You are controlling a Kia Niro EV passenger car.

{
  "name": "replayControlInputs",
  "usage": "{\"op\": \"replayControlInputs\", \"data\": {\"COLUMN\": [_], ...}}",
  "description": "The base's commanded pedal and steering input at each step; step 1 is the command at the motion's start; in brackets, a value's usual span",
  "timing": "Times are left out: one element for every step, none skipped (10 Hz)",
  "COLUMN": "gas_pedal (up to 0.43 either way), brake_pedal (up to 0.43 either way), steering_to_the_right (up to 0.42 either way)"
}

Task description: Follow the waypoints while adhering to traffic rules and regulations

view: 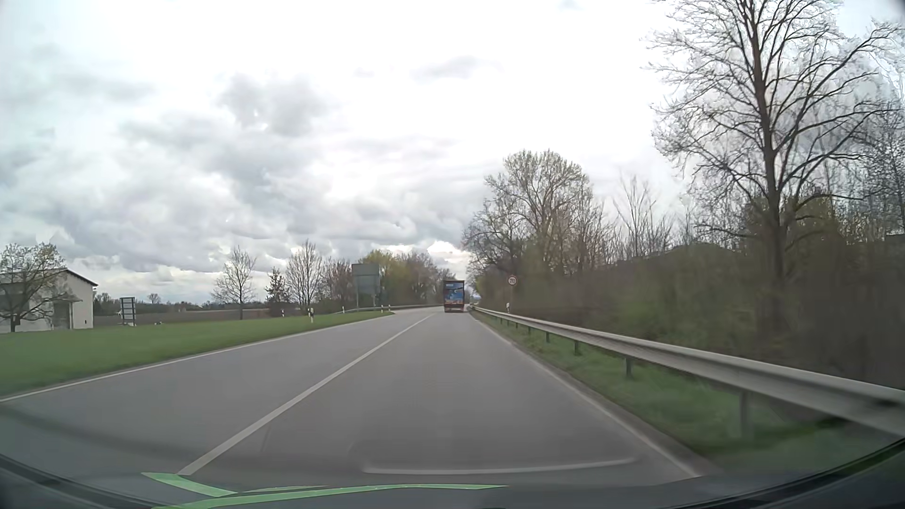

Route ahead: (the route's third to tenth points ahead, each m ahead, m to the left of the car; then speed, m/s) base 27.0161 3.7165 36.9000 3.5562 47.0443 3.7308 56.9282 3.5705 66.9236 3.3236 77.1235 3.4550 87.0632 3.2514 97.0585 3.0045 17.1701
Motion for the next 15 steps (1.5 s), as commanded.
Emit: {"op": "replayControlInputs", "data": {"gas_pedal": [0.028, 0.039, 0.059, 0.067, 0.067, 0.079, 0.079, 0.079, 0.079, 0.079, 0.079, 0.087, 0.087, 0.087, 0.087], "brake_pedal": [0.000, 0.000, 0.000, 0.000, 0.000, 0.000, 0.000, 0.000, 0.000, 0.000, 0.000, 0.000, 0.000, 0.000, 0.000], "steering_to_the_right": [0.000, 0.000, 0.000, 0.000, 0.000, 0.000, 0.000, 0.000, 0.000, 0.000, 0.000, 0.000, 0.000, 0.000, 0.000]}}
